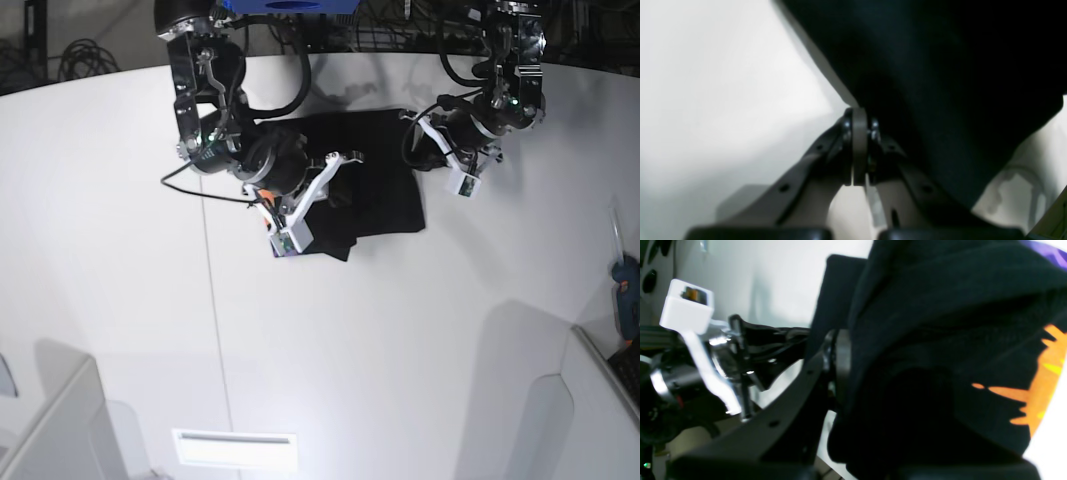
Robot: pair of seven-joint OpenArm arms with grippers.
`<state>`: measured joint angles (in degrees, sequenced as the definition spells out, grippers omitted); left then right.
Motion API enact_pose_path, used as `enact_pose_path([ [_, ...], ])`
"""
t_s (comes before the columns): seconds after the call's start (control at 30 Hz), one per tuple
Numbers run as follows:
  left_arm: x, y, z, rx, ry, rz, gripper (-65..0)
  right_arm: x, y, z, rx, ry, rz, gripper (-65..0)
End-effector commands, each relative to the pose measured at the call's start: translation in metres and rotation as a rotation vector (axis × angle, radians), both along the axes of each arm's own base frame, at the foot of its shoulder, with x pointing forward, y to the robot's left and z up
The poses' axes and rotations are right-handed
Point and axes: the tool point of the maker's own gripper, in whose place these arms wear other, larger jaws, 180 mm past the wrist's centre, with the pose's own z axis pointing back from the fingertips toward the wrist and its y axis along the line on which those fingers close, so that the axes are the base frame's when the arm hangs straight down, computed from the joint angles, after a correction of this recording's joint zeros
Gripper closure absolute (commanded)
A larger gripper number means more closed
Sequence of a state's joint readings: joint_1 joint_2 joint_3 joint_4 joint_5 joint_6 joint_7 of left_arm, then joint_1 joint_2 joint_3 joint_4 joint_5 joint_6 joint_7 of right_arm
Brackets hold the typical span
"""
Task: Fold the T-shirt properly
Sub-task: 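Fold the strip end with the right gripper over toward the left gripper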
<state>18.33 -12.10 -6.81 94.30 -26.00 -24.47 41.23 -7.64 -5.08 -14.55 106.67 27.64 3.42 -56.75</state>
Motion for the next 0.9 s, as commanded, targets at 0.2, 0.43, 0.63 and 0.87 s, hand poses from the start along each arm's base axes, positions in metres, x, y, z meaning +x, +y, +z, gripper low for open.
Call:
enact_pose_path([
  [0.2,-0.013,0.017,-0.009,0.066,0.054,0.009,0.0,0.01,0.006,0.006,0.025,-0.022,-0.002,0.0],
  [0.43,-0.017,0.042,-0.004,0.086,0.048,0.081,0.0,0.012,0.006,0.006,0.025,-0.024,-0.002,0.0],
  [0.63,-0.021,0.066,0.022,0.132,-0.014,0.125,0.0,0.01,0.005,0.005,0.025,-0.018,-0.004,0.0],
  [0.87,-0.04,0.094,0.031,0.183,-0.009,0.188,0.0,0.008,0.006,0.004,0.03,-0.013,-0.003,0.0],
])
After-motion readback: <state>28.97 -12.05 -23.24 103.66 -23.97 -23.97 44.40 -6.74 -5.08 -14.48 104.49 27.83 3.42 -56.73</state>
